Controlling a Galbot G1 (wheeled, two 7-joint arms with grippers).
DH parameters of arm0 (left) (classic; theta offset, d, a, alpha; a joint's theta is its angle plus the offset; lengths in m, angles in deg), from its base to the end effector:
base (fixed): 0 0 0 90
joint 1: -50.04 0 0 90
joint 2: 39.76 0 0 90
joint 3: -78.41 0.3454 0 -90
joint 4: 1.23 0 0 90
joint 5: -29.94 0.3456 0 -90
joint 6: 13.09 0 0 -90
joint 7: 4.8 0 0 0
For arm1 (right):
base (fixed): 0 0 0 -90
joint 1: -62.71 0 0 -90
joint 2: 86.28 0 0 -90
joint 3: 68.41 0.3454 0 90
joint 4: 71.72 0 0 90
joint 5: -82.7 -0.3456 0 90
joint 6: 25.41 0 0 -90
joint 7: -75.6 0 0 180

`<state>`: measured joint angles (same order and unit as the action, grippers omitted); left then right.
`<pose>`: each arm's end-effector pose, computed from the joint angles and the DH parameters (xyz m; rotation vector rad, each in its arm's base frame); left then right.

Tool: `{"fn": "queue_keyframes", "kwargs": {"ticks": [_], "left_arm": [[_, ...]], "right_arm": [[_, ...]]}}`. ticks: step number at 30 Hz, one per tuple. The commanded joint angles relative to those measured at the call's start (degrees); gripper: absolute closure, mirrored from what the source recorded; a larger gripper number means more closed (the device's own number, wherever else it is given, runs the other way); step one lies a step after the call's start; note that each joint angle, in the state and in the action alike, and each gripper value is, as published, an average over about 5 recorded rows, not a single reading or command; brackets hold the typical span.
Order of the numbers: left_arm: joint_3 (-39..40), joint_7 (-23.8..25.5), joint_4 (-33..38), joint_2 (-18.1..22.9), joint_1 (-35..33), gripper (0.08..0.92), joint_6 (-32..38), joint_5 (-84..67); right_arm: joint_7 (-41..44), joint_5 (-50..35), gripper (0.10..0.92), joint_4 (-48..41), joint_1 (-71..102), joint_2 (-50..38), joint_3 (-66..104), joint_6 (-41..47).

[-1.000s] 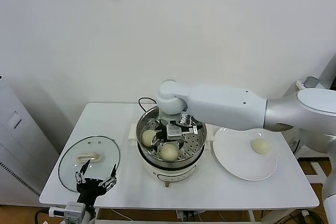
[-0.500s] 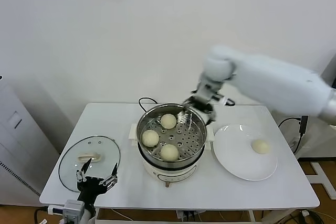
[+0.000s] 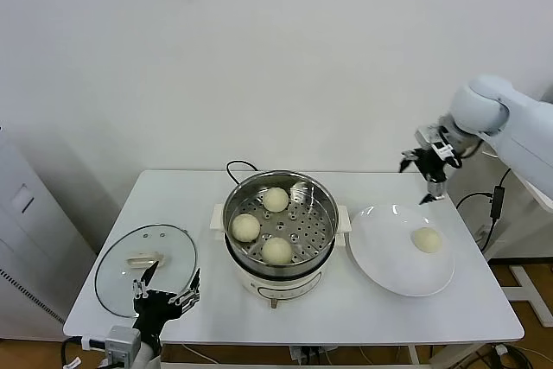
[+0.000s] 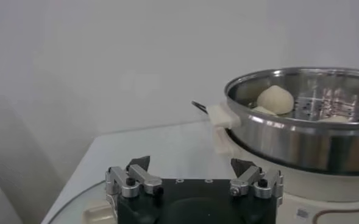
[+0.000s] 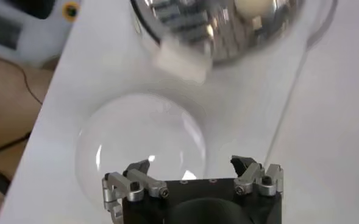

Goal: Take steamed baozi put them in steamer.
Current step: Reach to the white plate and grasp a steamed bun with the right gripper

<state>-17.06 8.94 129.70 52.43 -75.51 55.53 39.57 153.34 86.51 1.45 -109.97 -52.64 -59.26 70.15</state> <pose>0.1418 0.0203 -0.2486 -0.1373 -2.8250 -0.1978 0.5211 -0.1899 -0.0139 1.2563 -1.3242 1.5081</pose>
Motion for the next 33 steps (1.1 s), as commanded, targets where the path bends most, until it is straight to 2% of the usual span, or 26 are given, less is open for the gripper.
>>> {"fn": "queue_keyframes", "kwargs": {"ticks": [1,18,33], "left_arm": [[-0.2,0.3,-0.1,2.8,-0.7,0.177,-0.4,-0.5],[-0.5,0.2,-0.3,2.7,-2.5,0.177,-0.3,0.3],[-0.4,0.3,-1.4,2.5,-2.2,0.177,-0.3,1.3]], "right_arm": [[-0.8,13.5,0.203,-12.9,20.3,1.1,19.7,-2.9],[-7.1,22.9,0.203,-28.6,29.5,14.1,32.0,-9.4],[-8.6,27.0,0.203,-32.6,30.4,16.7,34.9,-10.4]]}}
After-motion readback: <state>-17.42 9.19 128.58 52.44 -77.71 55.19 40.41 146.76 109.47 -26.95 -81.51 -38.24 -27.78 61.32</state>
